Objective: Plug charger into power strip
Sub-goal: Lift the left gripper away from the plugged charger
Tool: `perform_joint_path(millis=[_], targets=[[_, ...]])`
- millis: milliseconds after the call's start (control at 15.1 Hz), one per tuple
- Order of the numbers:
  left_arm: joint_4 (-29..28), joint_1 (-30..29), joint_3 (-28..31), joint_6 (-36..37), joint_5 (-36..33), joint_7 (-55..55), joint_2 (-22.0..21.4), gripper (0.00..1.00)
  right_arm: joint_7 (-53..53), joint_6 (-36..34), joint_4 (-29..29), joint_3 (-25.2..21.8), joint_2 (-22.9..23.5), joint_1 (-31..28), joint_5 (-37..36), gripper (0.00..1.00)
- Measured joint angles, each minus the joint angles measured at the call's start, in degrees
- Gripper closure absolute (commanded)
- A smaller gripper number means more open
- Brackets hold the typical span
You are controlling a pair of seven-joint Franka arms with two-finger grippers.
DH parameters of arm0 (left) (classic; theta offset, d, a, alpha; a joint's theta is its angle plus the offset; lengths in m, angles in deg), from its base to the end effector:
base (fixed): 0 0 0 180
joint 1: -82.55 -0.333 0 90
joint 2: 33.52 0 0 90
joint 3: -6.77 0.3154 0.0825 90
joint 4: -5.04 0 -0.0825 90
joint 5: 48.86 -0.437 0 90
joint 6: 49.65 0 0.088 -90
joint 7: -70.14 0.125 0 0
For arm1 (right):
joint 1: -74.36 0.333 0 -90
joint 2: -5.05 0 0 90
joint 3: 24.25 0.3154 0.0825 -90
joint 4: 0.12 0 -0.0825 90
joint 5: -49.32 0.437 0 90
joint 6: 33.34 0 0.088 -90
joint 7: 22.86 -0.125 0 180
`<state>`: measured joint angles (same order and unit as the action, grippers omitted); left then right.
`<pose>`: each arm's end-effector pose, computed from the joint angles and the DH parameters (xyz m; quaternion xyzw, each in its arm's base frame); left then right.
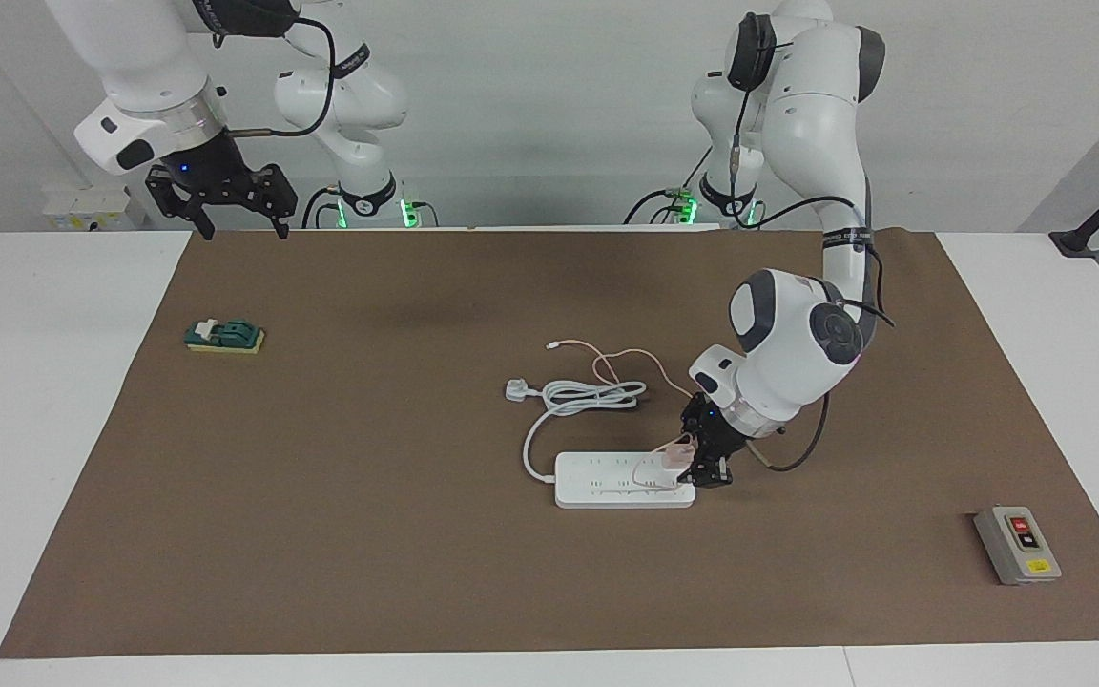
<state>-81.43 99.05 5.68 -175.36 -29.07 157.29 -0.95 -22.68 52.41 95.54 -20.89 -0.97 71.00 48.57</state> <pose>0.7245 -0.2454 0.3033 0.6742 -0.7209 0.1325 0.0907 0.5648 -0.0002 0.6098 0.9994 0.0010 -0.0340 0.0096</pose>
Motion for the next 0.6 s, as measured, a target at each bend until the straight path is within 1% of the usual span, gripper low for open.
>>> perform_joint_path(millis=[265,596], targets=[[2.07,-0.53,0.95,-0.92,-0.04,-1.19,-0.56,0.0,0.0,0.0,0.0,0.0,0.0,0.0,0.0,0.0],[2.39,-0.47,1.95,-0.93,-0.48,-6.11,-2.24,0.0,0.0,0.0,0.0,0.0,0.0,0.0,0.0,0.0]])
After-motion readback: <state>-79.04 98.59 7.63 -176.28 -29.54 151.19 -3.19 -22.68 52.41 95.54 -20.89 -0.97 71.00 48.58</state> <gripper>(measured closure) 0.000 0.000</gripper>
